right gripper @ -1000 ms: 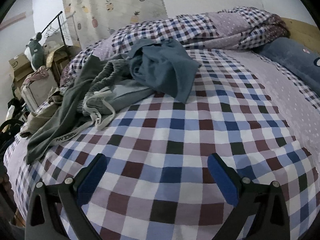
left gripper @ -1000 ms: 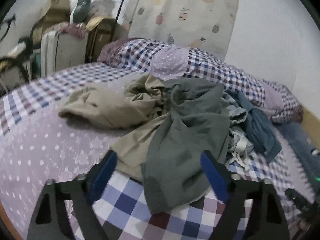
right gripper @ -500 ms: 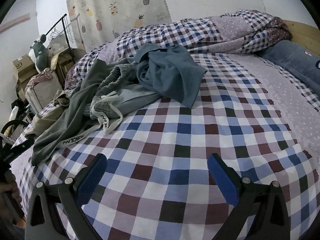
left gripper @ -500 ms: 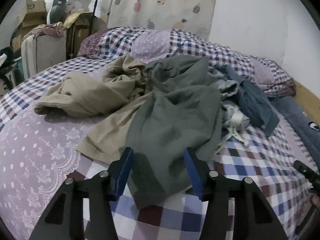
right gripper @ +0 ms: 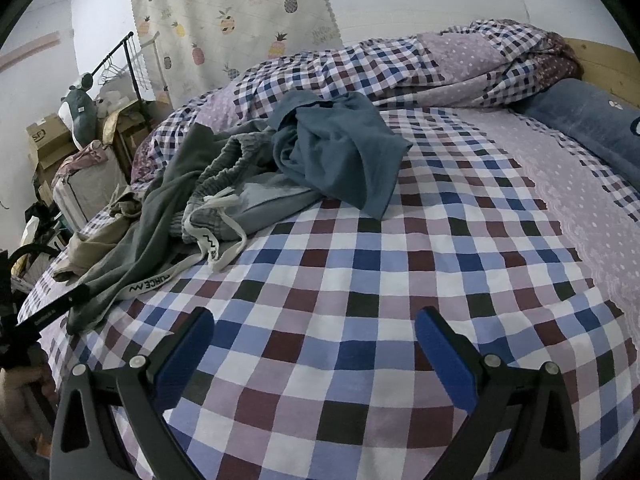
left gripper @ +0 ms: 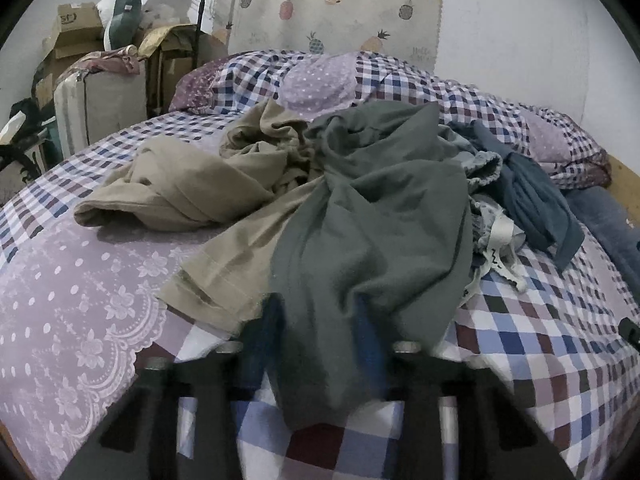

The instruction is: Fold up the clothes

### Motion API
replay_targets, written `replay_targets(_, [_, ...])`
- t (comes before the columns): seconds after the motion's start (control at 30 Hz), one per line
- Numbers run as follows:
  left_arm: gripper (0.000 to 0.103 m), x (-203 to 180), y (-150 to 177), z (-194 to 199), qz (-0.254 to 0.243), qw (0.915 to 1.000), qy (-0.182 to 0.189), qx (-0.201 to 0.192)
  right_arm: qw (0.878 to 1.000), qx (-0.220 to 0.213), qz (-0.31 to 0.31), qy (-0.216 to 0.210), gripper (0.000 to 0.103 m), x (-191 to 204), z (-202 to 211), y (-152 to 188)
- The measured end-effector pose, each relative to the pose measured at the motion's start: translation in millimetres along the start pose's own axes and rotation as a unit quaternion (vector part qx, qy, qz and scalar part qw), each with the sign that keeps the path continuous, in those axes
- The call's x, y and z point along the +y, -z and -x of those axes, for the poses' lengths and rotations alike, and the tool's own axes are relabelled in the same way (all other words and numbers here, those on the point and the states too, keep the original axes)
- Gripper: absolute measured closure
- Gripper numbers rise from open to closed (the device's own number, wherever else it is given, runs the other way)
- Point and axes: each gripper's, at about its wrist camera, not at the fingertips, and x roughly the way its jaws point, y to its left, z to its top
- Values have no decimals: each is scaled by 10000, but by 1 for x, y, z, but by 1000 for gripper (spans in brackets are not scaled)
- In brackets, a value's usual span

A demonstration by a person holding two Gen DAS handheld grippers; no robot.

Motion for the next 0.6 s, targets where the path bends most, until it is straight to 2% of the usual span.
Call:
replay_targets(0.07, [89,-3,-1,5,57,9999,102,-68,10000,-10,-12,3,0,-1,1,0])
replay_targets(0.23, [91,-28,-3,27,-199,9982,396,-399,10000,-54,-3,-14,0,-2,4,-1])
replay_targets(0.33, [91,-48,0,44,-438,9937,791,-657,10000,-65,1,-48,0,-1,5,-1])
replay_targets(0.5, [92,-95,17,68,-1029,9762,1753,-754,9999,-80,18,-122,0,1,6,-2])
replay_targets(0.6, [92,-125,34,75,-1372,9588,2436,-495,9994,-143,3,-318,0,4,9,-3])
